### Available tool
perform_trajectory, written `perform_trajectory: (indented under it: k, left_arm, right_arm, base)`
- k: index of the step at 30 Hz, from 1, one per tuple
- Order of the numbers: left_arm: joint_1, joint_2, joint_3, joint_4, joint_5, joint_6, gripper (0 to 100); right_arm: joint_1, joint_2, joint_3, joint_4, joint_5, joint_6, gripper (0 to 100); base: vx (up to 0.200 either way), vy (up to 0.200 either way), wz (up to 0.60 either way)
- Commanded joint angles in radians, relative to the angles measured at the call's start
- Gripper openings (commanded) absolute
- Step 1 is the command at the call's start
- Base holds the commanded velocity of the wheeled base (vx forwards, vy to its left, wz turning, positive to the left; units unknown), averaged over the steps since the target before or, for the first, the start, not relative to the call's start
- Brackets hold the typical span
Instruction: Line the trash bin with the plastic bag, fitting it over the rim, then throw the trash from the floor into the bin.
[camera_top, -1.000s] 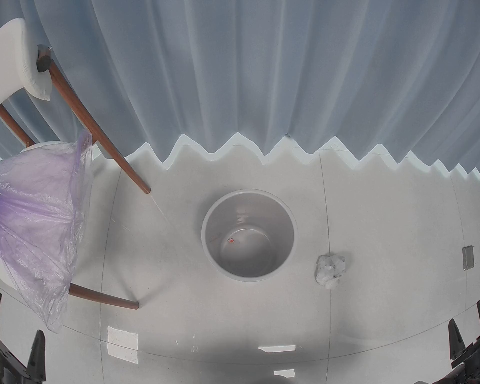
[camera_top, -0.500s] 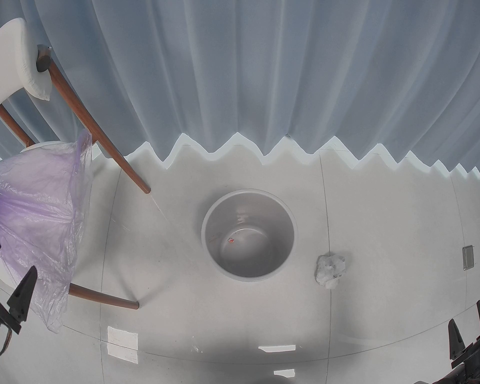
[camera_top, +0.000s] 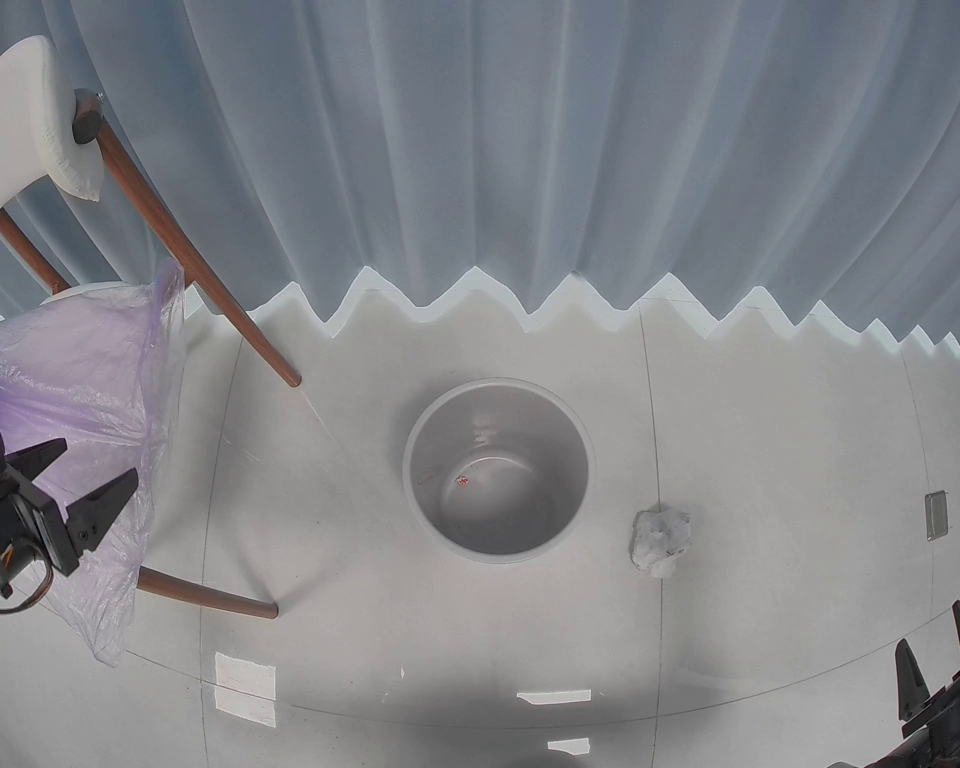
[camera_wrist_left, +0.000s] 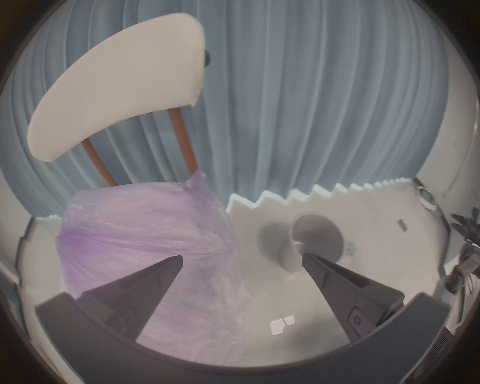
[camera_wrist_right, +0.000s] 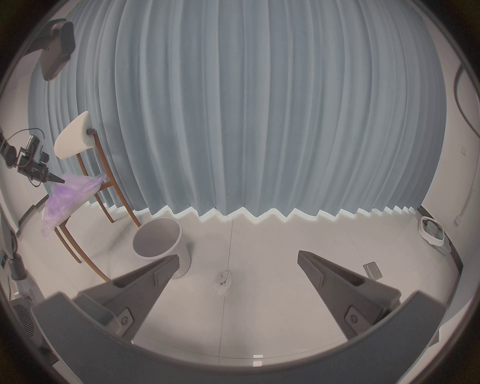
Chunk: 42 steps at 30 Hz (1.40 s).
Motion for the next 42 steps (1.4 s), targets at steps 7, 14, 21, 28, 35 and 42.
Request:
perform_trajectory:
  k: [7,14,21,28,35,42]
  left_arm:
    - [-0.282,0.304,-0.198,-0.008,0.446,0.005,100]
    - [-0.376,0.441,-0.229,-0.012,0.676,0.023,100]
    - [-0.339,0.527,-0.225,-0.028,0.714,0.034,100]
    - [-0.268,0.58,-0.232,-0.111,0.716,0.072,100]
    - [-0.244,0.587,-0.225,-0.112,0.716,0.072,100]
    - [-0.241,0.576,-0.219,-0.117,0.708,0.062,0]
  right_arm:
    - [0.0,-0.016,0.018,0.0,0.005,-0.001,100]
    - [0.0,-0.016,0.018,0.0,0.005,-0.001,100]
    - [0.0,-0.016,0.018,0.0,0.005,-0.001,100]
    - [0.0,-0.016,0.018,0.0,0.005,-0.001,100]
    - [0.0,-0.016,0.018,0.0,0.005,-0.001,100]
    - [0.0,-0.016,0.018,0.0,0.005,-0.001,100]
  base:
    - [0.0,0.0,0.0]
    - [0.0,0.0,0.0]
    - [0.0,0.0,0.0]
    - [0.0,0.0,0.0]
    - [0.0,0.0,0.0]
    - [0.0,0.0,0.0]
